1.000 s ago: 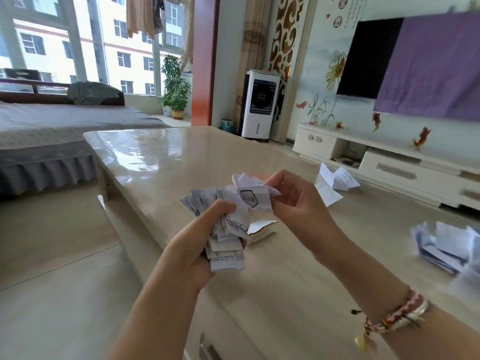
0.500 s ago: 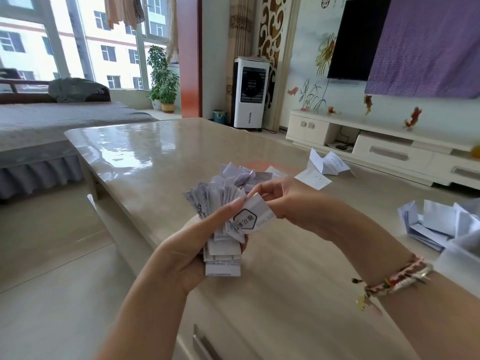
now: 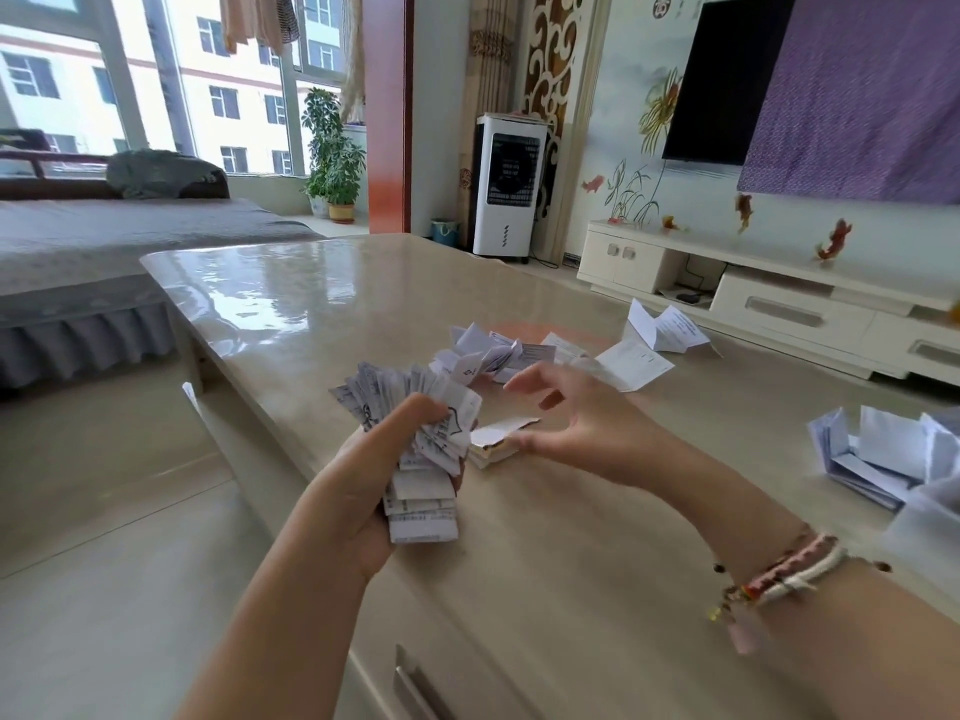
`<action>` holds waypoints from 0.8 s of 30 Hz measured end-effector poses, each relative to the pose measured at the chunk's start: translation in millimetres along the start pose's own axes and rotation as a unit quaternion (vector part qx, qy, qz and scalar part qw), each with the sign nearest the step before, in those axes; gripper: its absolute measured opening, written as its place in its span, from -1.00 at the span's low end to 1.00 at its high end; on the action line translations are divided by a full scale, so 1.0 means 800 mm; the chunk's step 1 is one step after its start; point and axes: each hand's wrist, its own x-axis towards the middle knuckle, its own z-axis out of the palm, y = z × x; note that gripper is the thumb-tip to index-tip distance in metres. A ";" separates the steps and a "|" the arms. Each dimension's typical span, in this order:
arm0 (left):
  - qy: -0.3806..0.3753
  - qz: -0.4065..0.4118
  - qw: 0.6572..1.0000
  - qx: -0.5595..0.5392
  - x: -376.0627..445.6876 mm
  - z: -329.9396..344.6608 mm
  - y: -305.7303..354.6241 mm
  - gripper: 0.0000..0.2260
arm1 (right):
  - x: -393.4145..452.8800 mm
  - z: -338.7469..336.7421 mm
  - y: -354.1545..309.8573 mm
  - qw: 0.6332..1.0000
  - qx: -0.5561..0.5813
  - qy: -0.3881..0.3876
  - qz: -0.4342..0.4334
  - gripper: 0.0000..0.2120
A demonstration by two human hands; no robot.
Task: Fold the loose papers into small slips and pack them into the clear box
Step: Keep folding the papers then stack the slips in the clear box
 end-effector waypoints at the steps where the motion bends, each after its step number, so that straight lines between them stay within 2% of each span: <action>1: 0.004 0.000 1.000 -0.021 0.002 -0.003 0.001 -0.60 | -0.001 0.011 0.002 0.999 -0.035 -0.005 -0.017 -0.55; 3: 0.001 0.002 0.998 -0.065 0.005 -0.007 0.003 -0.60 | -0.002 0.031 0.004 0.996 -0.082 -0.021 -0.037 -0.50; 8: 0.004 0.007 0.993 -0.117 0.006 -0.012 0.006 -0.74 | 0.001 0.051 -0.004 0.969 -0.228 0.047 -0.083 -0.71; 10: 0.011 0.014 0.993 -0.121 0.005 -0.012 0.005 -0.78 | 0.002 0.054 -0.005 0.965 -0.237 0.068 -0.093 -0.77; 14: 0.027 0.015 0.994 -0.109 0.005 -0.009 0.002 -0.83 | 0.000 0.039 0.002 0.985 -0.101 0.135 -0.038 -0.84; 17: 0.046 0.012 0.994 -0.097 0.006 -0.002 0.000 -0.93 | -0.004 0.015 0.000 0.979 0.051 0.199 -0.009 -0.80; 20: 0.033 0.002 0.994 -0.106 0.004 0.011 -0.005 -0.93 | -0.019 -0.008 -0.017 0.951 0.160 0.254 -0.079 -0.81; 24: -0.040 -0.036 0.985 -0.163 -0.008 0.041 -0.019 -0.78 | -0.058 -0.015 -0.029 0.949 0.104 0.212 -0.209 -0.84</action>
